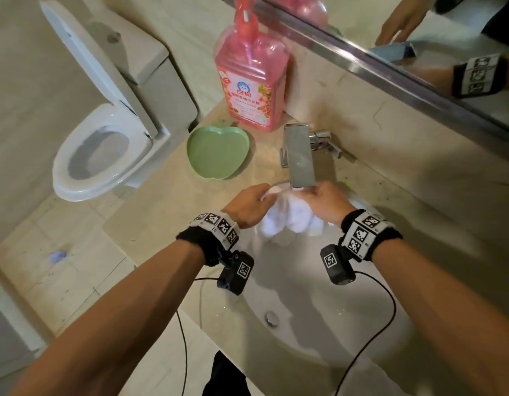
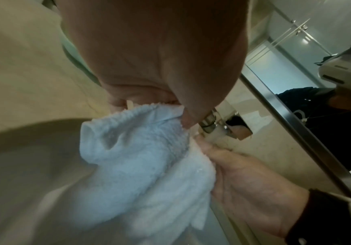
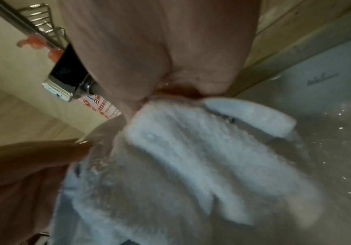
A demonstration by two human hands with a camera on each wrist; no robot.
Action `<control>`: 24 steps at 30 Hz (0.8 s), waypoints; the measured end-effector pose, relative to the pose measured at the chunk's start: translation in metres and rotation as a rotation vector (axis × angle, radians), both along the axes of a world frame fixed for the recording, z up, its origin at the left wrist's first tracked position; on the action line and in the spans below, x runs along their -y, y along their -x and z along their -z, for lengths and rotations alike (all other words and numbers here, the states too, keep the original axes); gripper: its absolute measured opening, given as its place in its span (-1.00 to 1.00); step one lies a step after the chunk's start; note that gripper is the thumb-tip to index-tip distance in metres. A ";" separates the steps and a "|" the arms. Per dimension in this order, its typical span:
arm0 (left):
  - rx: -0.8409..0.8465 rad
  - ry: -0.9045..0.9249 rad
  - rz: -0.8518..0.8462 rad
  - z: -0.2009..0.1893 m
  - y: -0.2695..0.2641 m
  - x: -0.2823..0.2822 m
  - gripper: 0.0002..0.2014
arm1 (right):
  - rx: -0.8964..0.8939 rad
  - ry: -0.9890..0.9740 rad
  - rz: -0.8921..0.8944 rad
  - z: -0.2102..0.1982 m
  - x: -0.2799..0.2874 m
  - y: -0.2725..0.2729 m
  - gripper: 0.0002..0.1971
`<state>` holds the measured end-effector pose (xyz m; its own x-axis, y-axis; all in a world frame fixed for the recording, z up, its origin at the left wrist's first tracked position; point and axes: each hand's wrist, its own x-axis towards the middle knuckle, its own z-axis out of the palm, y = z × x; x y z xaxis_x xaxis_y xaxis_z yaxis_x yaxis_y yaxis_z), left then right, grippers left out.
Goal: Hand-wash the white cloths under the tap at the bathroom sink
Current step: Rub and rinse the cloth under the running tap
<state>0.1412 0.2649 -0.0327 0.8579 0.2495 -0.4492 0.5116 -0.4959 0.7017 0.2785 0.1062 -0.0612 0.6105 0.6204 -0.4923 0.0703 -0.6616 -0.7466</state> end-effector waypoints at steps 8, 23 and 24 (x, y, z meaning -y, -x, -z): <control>-0.039 0.145 -0.008 0.019 -0.050 0.031 -0.74 | -0.085 0.001 0.098 -0.004 0.028 -0.013 -0.75; -0.103 0.047 -0.135 0.027 -0.037 -0.004 -0.78 | -0.203 -0.180 0.107 -0.006 0.000 -0.007 -0.76; -0.104 0.036 -0.144 0.029 -0.037 -0.002 -0.75 | -0.193 -0.177 0.131 -0.006 0.001 -0.007 -0.77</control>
